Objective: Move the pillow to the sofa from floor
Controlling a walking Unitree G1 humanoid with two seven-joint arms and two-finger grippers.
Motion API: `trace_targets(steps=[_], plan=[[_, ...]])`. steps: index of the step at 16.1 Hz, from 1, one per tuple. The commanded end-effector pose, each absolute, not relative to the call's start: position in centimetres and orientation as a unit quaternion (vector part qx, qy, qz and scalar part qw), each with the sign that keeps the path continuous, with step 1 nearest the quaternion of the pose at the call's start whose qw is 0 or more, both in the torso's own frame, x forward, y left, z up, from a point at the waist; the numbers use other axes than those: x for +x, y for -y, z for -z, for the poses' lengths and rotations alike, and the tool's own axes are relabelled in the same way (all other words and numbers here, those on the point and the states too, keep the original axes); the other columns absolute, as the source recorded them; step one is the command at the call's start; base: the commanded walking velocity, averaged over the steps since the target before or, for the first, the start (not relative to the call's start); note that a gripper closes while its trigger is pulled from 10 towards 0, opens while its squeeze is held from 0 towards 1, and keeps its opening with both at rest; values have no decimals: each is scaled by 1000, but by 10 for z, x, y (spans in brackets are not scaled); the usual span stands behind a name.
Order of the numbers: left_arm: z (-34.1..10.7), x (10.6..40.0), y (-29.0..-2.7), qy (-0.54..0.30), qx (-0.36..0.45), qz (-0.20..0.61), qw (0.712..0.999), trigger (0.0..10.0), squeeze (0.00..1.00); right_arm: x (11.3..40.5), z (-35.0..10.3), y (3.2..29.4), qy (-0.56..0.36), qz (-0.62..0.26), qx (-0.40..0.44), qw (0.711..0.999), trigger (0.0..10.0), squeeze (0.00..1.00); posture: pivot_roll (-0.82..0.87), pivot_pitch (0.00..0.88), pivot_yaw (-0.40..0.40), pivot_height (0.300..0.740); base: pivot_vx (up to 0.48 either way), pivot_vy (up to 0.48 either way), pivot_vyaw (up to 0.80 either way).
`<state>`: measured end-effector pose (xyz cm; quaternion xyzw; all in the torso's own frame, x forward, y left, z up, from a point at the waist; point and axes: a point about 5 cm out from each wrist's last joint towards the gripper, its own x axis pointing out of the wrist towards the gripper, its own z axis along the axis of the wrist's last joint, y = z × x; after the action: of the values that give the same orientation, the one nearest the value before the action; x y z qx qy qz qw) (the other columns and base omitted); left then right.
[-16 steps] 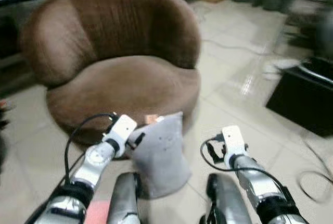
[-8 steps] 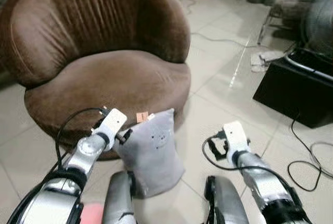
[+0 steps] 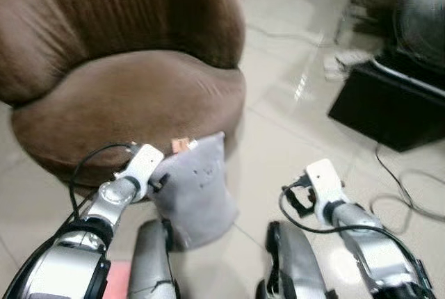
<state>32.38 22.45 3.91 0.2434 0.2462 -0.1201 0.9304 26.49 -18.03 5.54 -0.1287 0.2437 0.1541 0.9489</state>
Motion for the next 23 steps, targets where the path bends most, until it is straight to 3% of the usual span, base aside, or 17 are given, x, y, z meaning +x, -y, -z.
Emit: trace_targets(steps=[1, 4, 8, 11, 12, 13, 19, 20, 21, 22, 23], plan=[[-41, 325, -229, -249, 243, 100, 932, 10000, 1000, 263, -64, 188, -240, -146, -128, 951, 10000, 0, -131, 198, -63, 534, 0, 0, 0], [-43, 322, -246, -238, 246, 31, 939, 10000, 1000, 244, -80, 199, -246, -146, -144, 947, 10000, 0, -204, 251, -127, 534, 0, 0, 0], [-48, 322, -255, -223, 258, 3, 940, 10000, 1000, 231, -104, 206, -233, -161, -163, 945, 10000, 0, -281, 245, -195, 534, 0, 0, 0], [-54, 322, -264, -198, 294, -38, 934, 10000, 1000, 218, -127, 228, -239, -163, -185, 939, 10000, 0, -306, 221, -265, 534, 0, 0, 0], [-53, 321, -266, -197, 297, -44, 933, 10000, 576, 216, -130, 230, -243, -168, -189, 937, 10000, 0, -304, 211, -283, 534, 0, 0, 0], [-52, 318, -269, -198, 299, -48, 932, 10000, 0, 211, -135, 230, -246, -179, -196, 932, 10000, 0, -308, 195, -298, 534, 0, 0, 0], [-37, 303, -279, -242, 323, -30, 914, 10000, 0, 181, -140, 212, -284, -311, -190, 887, 10000, 0, -304, 155, -339, 534, 0, 0, 0], [-36, 302, -280, -251, 325, -21, 911, 6745, 0, 178, -138, 210, -291, -325, -186, 880, 10000, 0, -300, 154, -336, 534, 0, 0, 0], [-35, 301, -281, -254, 326, -19, 910, 6745, 0, 177, -137, 210, -292, -329, -185, 879, 10000, 0, -300, 154, -336, 534, 0, 0, 0], [-34, 300, -282, -261, 333, -15, 906, 0, 0, 176, -137, 209, -294, -330, -184, 878, 10000, 0, -296, 151, -334, 534, 0, 0, 0], [-33, 297, -287, -270, 346, -17, 899, 0, 0, 174, -136, 209, -299, -334, -184, 875, 10000, 0, -296, 151, -332, 534, 0, 0, 0]])
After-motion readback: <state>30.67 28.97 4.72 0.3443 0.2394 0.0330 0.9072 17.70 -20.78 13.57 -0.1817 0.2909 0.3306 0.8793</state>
